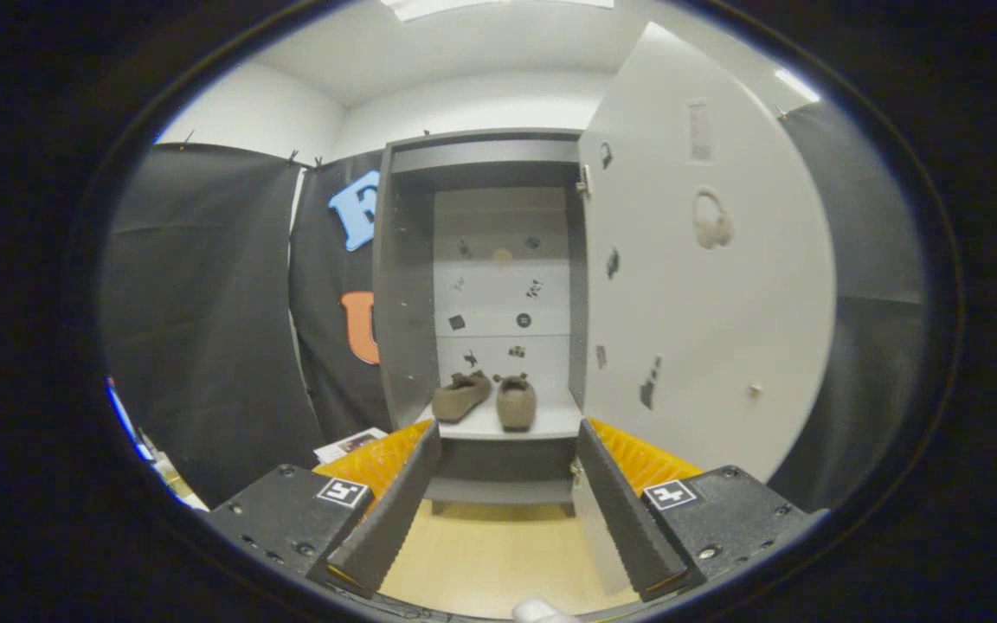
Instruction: Open the shoe cabinet door, grab the shoes and put them into the shoe cabinet, then close the shoe cabinet door.
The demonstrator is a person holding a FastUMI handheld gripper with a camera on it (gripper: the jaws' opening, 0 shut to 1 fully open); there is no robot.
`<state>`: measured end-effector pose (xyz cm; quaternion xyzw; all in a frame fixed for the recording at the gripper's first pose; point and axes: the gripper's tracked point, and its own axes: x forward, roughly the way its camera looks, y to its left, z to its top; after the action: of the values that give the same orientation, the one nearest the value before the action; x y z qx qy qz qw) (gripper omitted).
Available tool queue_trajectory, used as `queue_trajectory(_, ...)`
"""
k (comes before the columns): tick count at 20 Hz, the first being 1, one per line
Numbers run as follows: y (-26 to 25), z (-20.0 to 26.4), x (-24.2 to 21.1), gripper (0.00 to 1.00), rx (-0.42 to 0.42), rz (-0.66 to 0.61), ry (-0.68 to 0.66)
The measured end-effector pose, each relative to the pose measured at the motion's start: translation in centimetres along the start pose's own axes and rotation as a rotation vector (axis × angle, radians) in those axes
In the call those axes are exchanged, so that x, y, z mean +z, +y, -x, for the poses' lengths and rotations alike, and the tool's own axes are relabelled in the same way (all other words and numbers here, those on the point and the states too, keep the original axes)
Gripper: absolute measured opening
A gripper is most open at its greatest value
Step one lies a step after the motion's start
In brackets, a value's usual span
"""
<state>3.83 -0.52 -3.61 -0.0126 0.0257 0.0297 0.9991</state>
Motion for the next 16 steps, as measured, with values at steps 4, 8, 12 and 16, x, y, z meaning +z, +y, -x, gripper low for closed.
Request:
queue_trajectory(4, -5.9, 4.1, -0.2, 1.00, -0.064, -0.005, -0.007)
queue_trajectory(8, -11.5, 5.4, 0.2, 1.00, -0.100, -0.042, 0.003)
queue_trajectory(12, -17.8, 4.3, 0.6, 1.00, -0.113, -0.054, 0.013)
queue_trajectory(16, -21.8, 1.4, 0.8, 0.99, -0.057, -0.046, 0.037)
